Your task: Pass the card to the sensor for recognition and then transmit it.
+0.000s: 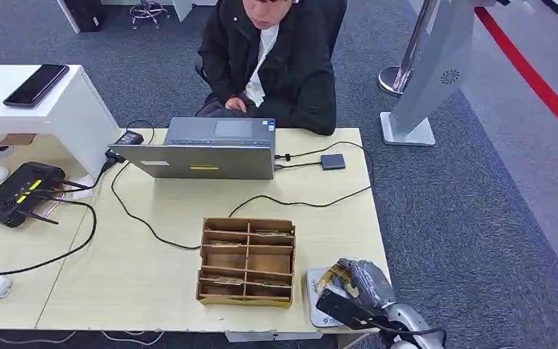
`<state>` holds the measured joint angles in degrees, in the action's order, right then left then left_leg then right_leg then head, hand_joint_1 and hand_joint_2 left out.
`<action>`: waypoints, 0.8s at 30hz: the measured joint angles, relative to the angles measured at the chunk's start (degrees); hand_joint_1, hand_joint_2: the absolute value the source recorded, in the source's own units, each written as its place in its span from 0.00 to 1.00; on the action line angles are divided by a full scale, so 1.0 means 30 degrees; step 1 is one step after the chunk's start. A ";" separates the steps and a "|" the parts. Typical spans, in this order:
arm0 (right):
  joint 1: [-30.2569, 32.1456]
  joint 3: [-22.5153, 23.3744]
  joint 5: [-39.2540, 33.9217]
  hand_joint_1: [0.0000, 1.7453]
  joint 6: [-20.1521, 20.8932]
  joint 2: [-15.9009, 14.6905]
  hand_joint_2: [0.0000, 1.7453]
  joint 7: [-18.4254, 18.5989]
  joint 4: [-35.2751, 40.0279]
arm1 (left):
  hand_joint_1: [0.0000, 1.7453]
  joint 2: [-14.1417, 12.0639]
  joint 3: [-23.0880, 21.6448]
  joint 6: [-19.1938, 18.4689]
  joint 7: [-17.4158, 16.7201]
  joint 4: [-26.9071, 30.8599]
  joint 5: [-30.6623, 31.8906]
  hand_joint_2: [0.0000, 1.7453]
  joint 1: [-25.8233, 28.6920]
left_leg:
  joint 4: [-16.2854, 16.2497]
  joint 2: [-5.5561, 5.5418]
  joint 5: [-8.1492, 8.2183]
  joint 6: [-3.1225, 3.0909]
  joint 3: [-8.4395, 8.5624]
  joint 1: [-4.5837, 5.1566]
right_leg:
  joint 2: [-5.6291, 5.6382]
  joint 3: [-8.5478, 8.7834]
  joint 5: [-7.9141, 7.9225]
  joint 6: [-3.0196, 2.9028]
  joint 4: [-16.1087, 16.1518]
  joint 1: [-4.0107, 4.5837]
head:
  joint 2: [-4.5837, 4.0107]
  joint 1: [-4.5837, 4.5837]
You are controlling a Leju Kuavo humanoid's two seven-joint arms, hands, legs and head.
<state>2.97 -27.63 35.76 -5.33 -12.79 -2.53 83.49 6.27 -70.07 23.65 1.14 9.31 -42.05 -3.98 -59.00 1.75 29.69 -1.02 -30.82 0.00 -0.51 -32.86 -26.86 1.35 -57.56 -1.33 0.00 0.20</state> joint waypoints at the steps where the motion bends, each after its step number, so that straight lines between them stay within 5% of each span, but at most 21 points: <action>1: -0.0001 0.0007 -0.0007 1.00 0.0000 0.0000 1.00 -0.0016 0.0008 | 0.00 0.0000 0.0000 0.0000 0.0000 0.0000 0.0000 0.00 0.0000 | 0.0000 0.0000 0.0000 0.0000 0.0000 0.0000 | 0.0000 0.0000 0.0000 0.0000 0.0000 0.0000 | 0.0000 0.0000; 24: 0.0051 0.0794 0.0080 1.00 -0.0029 0.0007 1.00 -0.1239 0.3287 | 0.00 0.0000 0.0000 -0.0058 0.0357 0.0000 -0.0518 0.00 -0.0049 | 0.0000 -0.0001 0.0000 0.0000 -0.0007 0.0001 | 0.0000 -0.0007 0.0000 0.0000 0.0000 -0.0001 | 0.0000 0.0000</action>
<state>3.12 -25.24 36.00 -5.42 -12.76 -6.25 93.35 6.27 -70.07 23.47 2.21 9.31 -43.60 -4.13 -59.00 1.75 29.69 -1.02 -30.84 0.00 -0.51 -32.88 -26.87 1.35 -57.56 -1.33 0.00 0.20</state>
